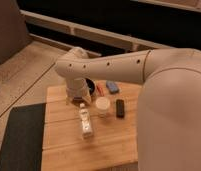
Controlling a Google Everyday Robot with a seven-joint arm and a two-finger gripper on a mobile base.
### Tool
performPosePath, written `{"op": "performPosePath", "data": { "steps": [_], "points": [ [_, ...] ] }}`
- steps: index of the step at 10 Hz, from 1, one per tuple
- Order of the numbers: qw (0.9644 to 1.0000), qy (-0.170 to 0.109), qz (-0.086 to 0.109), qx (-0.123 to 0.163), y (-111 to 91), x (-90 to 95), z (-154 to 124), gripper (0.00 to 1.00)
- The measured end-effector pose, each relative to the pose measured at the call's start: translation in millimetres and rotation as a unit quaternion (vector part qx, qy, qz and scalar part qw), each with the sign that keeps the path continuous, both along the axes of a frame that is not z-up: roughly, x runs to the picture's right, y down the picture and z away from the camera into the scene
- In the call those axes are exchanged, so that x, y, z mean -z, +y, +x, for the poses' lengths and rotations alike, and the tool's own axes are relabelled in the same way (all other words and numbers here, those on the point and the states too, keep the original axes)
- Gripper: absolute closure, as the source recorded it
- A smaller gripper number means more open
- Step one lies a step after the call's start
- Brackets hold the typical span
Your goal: Place the ceramic cup in the ceramic bowl
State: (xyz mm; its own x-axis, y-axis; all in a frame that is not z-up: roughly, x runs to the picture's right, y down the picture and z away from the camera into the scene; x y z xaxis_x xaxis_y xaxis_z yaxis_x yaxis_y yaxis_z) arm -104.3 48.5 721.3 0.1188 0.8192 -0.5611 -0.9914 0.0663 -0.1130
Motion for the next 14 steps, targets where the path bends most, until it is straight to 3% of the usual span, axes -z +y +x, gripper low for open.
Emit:
{"op": "performPosePath", "data": {
  "steps": [3, 5, 6, 10, 12, 14],
  "points": [
    [0.998, -0.042, 0.045, 0.015, -28.8, -1.3, 3.8, 0.35],
    [0.9943, -0.068, 0.081, 0.015, -43.0, 9.2, 18.1, 0.35],
    [0.9937, -0.069, 0.087, 0.015, -45.1, 10.4, 21.7, 0.35],
    [0.9943, -0.068, 0.081, 0.014, -39.6, 7.9, 21.8, 0.35],
    [0.998, -0.039, 0.05, -0.006, -13.7, -10.7, 42.3, 0.35],
    [0.9989, -0.019, 0.034, -0.024, -3.9, -24.8, 60.1, 0.35]
  ]
}}
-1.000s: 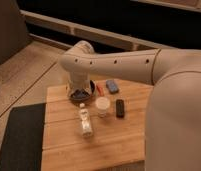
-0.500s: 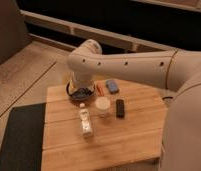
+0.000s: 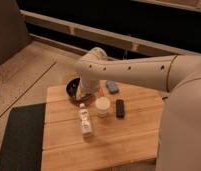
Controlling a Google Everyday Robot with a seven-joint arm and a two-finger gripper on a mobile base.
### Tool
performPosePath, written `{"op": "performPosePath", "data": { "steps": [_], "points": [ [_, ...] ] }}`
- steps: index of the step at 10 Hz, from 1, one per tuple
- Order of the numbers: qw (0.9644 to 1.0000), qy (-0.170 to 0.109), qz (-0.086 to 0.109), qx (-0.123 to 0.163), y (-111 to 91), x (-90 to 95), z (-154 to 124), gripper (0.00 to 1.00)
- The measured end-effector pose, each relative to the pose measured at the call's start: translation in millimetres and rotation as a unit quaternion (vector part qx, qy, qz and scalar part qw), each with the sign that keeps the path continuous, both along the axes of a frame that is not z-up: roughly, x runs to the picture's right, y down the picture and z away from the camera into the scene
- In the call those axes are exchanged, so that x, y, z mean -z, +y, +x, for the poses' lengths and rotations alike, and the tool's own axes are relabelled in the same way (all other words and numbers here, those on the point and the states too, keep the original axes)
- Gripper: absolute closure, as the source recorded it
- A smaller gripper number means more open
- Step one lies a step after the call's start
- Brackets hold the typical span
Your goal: Place the ceramic cup in the ceramic bowl
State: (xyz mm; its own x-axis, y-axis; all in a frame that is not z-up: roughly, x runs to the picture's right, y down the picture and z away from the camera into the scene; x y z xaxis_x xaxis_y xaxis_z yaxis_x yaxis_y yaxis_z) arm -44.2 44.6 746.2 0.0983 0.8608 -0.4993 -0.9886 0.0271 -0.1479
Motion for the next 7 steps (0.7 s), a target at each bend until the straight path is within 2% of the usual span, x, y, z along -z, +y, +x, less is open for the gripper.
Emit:
{"op": "performPosePath", "data": {
  "steps": [4, 7],
  "points": [
    [0.9993, 0.008, -0.031, -0.021, 10.5, -22.7, 8.5, 0.35],
    [0.9973, 0.007, -0.07, -0.022, 28.9, -46.6, 9.6, 0.35]
  ]
}}
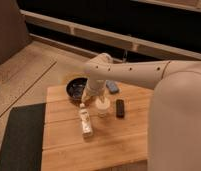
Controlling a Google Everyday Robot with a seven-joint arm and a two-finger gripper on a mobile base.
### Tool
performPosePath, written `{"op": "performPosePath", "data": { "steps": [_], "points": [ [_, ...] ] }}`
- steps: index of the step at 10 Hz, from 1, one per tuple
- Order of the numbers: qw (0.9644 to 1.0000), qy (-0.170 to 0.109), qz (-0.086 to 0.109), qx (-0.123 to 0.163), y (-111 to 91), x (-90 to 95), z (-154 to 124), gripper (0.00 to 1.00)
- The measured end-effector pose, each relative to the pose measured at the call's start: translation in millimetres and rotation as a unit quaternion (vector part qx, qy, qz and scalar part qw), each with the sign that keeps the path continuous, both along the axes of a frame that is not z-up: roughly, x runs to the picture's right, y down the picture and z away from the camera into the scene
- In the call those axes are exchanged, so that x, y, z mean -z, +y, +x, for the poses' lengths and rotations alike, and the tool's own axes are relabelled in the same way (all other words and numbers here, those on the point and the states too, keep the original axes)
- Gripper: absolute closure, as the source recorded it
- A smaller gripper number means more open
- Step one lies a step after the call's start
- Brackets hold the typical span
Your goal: Place the ceramic cup in the ceramic bowl
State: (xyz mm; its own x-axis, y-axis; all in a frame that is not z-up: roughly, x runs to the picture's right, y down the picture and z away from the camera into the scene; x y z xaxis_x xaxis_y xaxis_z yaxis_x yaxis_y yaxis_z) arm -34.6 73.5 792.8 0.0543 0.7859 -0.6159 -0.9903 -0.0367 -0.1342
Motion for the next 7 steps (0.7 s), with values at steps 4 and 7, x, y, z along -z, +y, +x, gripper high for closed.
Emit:
{"op": "performPosePath", "data": {
  "steps": [4, 7],
  "points": [
    [0.9985, 0.0, -0.054, 0.003, 23.5, -26.2, 0.4, 0.35],
    [0.9959, 0.019, -0.088, -0.002, 40.0, -37.7, 18.7, 0.52]
  ]
}}
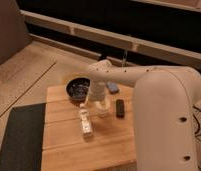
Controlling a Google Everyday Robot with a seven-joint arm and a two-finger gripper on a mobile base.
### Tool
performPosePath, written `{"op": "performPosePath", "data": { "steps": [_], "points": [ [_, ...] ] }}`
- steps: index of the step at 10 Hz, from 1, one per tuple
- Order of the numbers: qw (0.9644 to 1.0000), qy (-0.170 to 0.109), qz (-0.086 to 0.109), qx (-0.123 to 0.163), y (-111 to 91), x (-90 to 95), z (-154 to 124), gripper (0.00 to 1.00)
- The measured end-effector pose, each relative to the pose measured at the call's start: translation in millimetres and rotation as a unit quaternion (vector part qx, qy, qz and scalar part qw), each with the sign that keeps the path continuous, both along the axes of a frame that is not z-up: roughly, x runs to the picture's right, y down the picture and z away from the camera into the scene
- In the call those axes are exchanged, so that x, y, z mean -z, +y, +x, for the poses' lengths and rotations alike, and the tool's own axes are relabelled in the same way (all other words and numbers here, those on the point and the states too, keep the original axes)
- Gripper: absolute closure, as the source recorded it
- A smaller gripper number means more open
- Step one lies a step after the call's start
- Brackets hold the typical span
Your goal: Place the ceramic cup in the ceramic bowl
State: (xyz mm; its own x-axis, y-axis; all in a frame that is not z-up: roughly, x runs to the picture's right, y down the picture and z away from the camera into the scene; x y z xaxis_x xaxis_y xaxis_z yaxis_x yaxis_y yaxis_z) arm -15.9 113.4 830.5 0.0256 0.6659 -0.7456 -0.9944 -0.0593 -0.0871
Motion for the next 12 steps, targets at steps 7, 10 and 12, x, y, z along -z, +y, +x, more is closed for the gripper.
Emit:
{"op": "performPosePath", "data": {
  "steps": [7, 10, 12],
  "points": [
    [0.9978, 0.009, 0.064, -0.014, -50.7, 0.6, 6.9, 1.0],
    [0.9882, -0.013, 0.152, 0.015, -114.6, 34.1, -8.6, 1.0],
    [0.9813, -0.028, 0.187, 0.036, -143.4, 49.7, -19.6, 1.0]
  ]
}}
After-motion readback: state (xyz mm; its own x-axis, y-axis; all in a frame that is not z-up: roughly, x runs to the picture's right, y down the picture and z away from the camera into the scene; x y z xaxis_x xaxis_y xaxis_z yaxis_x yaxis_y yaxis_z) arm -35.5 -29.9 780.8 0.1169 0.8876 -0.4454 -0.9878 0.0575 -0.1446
